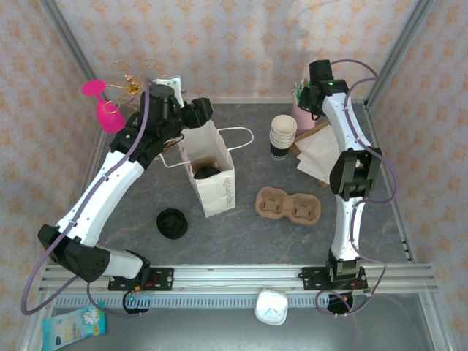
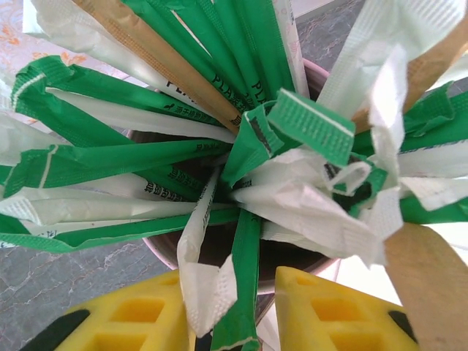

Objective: Pack the takeout coffee

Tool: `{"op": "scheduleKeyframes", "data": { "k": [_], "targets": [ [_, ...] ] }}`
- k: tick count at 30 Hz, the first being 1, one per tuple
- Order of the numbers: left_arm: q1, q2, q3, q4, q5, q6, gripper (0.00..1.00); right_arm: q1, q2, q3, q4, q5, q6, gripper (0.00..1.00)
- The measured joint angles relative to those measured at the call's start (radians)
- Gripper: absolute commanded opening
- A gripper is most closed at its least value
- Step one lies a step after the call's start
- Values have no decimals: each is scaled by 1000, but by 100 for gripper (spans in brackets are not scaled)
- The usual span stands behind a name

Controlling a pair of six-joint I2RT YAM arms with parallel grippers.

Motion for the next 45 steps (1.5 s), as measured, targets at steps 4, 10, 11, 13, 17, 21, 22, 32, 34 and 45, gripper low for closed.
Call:
{"op": "scheduleKeyframes", "data": {
  "k": [4, 10, 11, 13, 17, 21, 22, 32, 34, 45],
  "targets": [
    [0, 0, 1, 0, 0, 0, 64, 0, -11, -3, -3, 3, 0, 32],
    [0, 0, 1, 0, -3, 0, 64, 1, -46, -6, -10, 11, -5, 29],
    [0, 0, 1, 0, -3, 0, 65, 1, -51, -8, -11, 12, -5, 29],
    [0, 0, 1, 0, -4, 0, 65, 1, -66, -18, -11, 14, -7, 28],
    [0, 0, 1, 0, -5, 0, 65, 1, -72, -23, -14, 14, -7, 29],
    [0, 0, 1, 0, -14, 0, 65, 2, -72, -27, -16, 12, -11, 30],
    [0, 0, 1, 0, -18, 0, 65, 2, -72, -27, -16, 10, -11, 29],
    [0, 0, 1, 0, -26, 0, 66, 14, -70, -27, -21, 10, -11, 27],
    [0, 0, 1, 0, -26, 0, 66, 14, -70, -28, -25, 10, -12, 27],
    [0, 0, 1, 0, -26, 1, 66, 15, -69, -32, -31, 25, -24, 18]
  ]
}}
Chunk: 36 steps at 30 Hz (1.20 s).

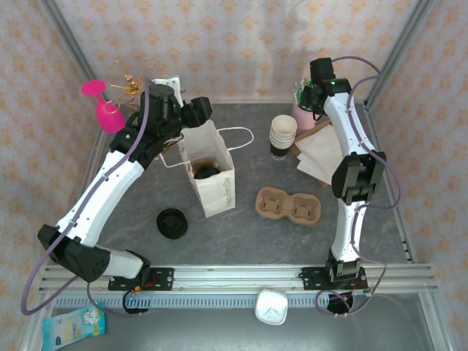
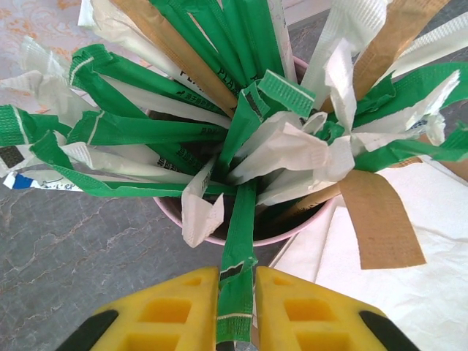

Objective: Pack the takeout coffee

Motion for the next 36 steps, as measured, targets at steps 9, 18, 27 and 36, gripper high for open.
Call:
{"op": "scheduleKeyframes", "data": {
  "k": [9, 18, 27, 36],
  "targets": [
    [0, 0, 1, -1, 0, 0, 66, 0, 3, 0, 0, 0, -12, 4],
    [0, 0, 27, -8, 0, 12, 66, 2, 1, 6, -16, -12, -13, 0],
    [0, -34, 33, -38, -49, 36, 67, 41, -194, -96, -34, -12, -11, 0],
    [0, -102, 33, -53, -86, 45, 67, 69, -352, -72, -54, -17, -9, 0]
  ]
}}
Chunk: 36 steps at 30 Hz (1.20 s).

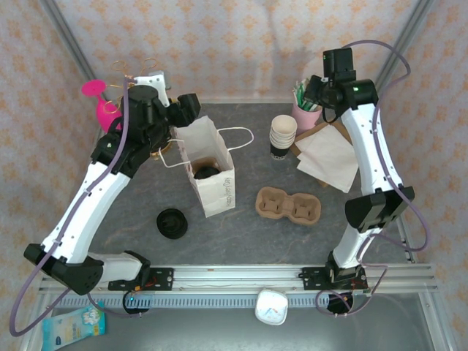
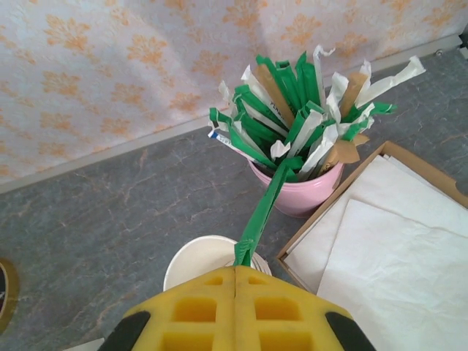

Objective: Pack the takeout coffee

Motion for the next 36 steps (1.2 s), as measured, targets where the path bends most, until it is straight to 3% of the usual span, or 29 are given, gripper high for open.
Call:
{"op": "scheduleKeyframes", "data": {
  "k": [7, 13, 19, 27, 36],
  "targets": [
    [0, -16, 0, -10, -20, 0, 67, 39, -4, 66, -52, -14, 1, 0],
    [0, -54, -14, -41, -68, 0, 67, 130, -113, 34, -58, -40, 9, 0],
    [0, -82, -19, -59, -90, -1, 67, 118, -200, 37, -61, 50, 7, 0],
    [0, -80, -19, -67, -92, -2, 67, 25, -59, 108, -27, 39, 4, 0],
    [0, -80, -19, -68, -101, -1, 67, 10, 101, 235, -3, -18, 5, 0]
  ]
}}
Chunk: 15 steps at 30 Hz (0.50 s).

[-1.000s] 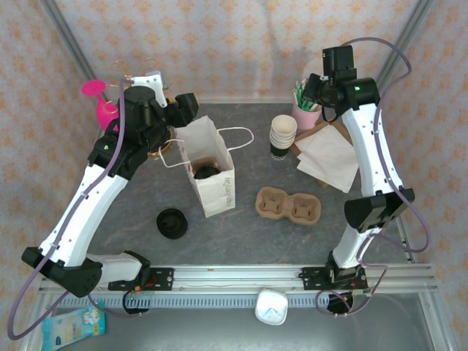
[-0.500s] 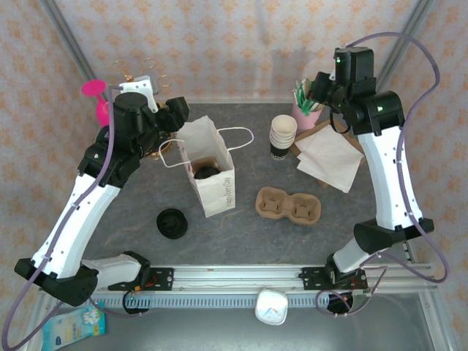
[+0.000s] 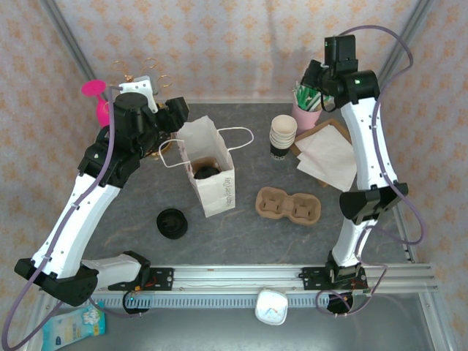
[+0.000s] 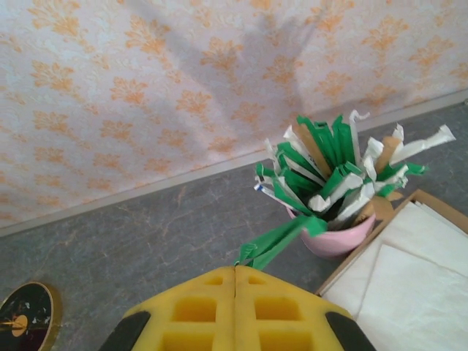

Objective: Pack the takeout coffee

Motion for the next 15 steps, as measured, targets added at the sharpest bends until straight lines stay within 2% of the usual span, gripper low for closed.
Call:
{"op": "scheduleKeyframes", "data": {
  "k": [4, 15],
  "targets": [
    [0, 0, 0, 0, -3, 0, 67, -13, 28, 50, 24, -13, 0, 0],
    [0, 4, 0, 0, -15, 0, 67, -52, 84, 50, 51, -22, 0, 0]
  ]
}}
